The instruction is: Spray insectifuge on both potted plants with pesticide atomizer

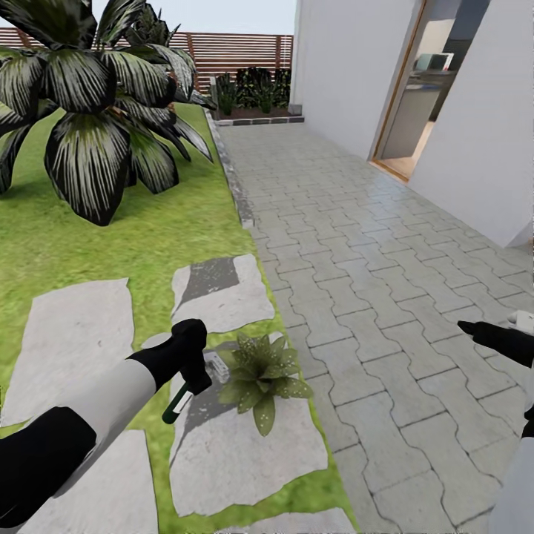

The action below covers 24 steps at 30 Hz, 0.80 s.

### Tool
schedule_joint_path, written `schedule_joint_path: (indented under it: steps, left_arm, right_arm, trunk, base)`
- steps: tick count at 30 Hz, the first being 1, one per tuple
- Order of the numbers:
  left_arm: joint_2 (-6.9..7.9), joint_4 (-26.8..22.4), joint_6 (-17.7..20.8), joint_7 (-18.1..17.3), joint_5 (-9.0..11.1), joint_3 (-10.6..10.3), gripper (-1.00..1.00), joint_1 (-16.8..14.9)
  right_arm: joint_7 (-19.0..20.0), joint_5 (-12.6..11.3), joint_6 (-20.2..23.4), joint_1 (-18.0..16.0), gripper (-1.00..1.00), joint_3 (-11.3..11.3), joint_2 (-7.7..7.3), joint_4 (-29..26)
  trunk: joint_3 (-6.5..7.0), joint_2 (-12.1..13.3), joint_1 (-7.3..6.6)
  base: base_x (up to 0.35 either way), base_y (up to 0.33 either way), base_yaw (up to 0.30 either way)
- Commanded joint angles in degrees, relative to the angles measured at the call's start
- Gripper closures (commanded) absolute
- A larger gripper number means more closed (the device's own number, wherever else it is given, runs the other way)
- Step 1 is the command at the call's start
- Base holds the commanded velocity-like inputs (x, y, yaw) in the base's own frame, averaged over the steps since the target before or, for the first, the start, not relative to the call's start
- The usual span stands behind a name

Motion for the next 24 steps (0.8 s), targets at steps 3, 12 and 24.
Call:
schedule_joint_path:
  steps: [3, 12, 24]
  left_arm:
    - [0.11, -0.15, 0.30, -0.59, -0.46, -0.16, 1.00, -0.03]
    - [0.23, -0.15, 0.30, -0.62, -0.46, -0.04, 1.00, -0.03]
    - [0.25, -0.15, 0.30, -0.56, -0.46, -0.35, 1.00, -0.03]
  right_arm:
    - [0.57, 0.60, 0.18, -0.06, -1.00, -0.07, 0.01, -0.07]
    - [0.57, 0.60, 0.20, -0.06, -1.00, -0.07, 0.01, -0.07]
    - [0.57, 0.60, 0.18, -0.06, -1.00, -0.07, 0.03, -0.07]
  trunk:
    - [-0.05, -0.02, -0.01]
    - [-0.05, -0.02, -0.01]
    - [-0.05, -0.02, -0.01]
  base:
    - [-0.070, 0.104, -0.009]
    - [-0.106, 0.129, -0.098]
    - [-0.012, 0.318, -0.256]
